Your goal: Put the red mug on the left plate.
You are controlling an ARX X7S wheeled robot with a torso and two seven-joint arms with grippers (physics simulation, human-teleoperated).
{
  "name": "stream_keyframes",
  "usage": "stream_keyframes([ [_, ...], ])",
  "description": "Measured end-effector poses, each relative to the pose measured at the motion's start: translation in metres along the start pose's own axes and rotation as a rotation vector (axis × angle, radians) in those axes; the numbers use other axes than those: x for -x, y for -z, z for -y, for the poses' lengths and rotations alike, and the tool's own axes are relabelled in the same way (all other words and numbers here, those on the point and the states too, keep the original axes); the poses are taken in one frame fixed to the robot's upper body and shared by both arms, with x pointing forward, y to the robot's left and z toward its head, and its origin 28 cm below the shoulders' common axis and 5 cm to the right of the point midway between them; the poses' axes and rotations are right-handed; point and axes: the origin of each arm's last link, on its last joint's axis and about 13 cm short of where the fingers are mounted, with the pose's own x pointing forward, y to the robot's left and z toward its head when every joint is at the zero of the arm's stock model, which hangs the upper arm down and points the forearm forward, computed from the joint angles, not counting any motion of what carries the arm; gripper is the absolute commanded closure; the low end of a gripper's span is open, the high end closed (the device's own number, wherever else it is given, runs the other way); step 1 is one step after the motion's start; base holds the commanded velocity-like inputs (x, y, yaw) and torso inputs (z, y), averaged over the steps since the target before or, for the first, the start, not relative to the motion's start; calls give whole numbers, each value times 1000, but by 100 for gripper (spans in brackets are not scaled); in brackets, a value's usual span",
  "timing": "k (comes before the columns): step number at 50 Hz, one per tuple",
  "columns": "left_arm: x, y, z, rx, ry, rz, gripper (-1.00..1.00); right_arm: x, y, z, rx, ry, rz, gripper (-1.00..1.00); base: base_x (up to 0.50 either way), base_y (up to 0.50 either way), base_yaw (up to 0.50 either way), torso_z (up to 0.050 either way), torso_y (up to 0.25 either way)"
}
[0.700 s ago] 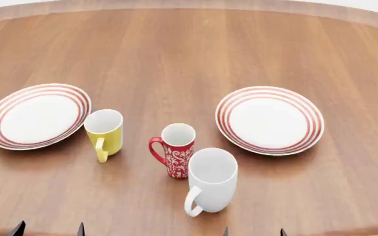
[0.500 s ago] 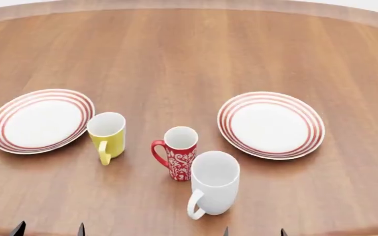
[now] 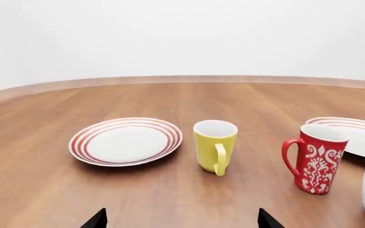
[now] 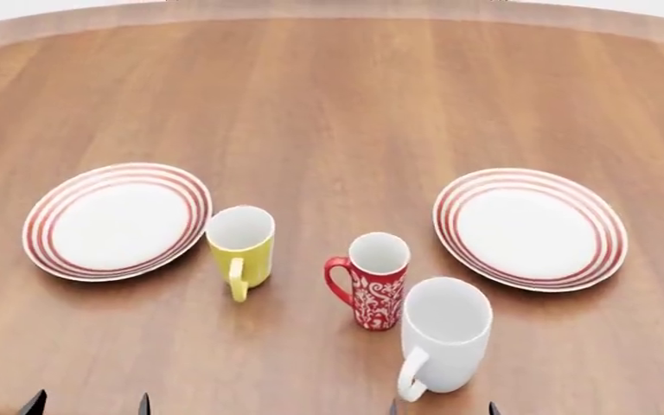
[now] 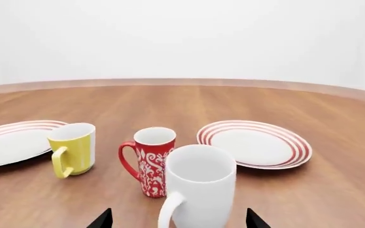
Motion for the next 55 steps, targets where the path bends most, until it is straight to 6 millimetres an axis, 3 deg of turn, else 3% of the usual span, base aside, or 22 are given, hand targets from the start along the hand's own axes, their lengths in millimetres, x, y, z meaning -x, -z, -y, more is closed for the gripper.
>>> stream_keyframes([
  [55, 0, 0, 0, -4, 6, 1, -100, 0, -1, -1, -10, -9, 7, -100, 276, 288, 0, 0, 0],
])
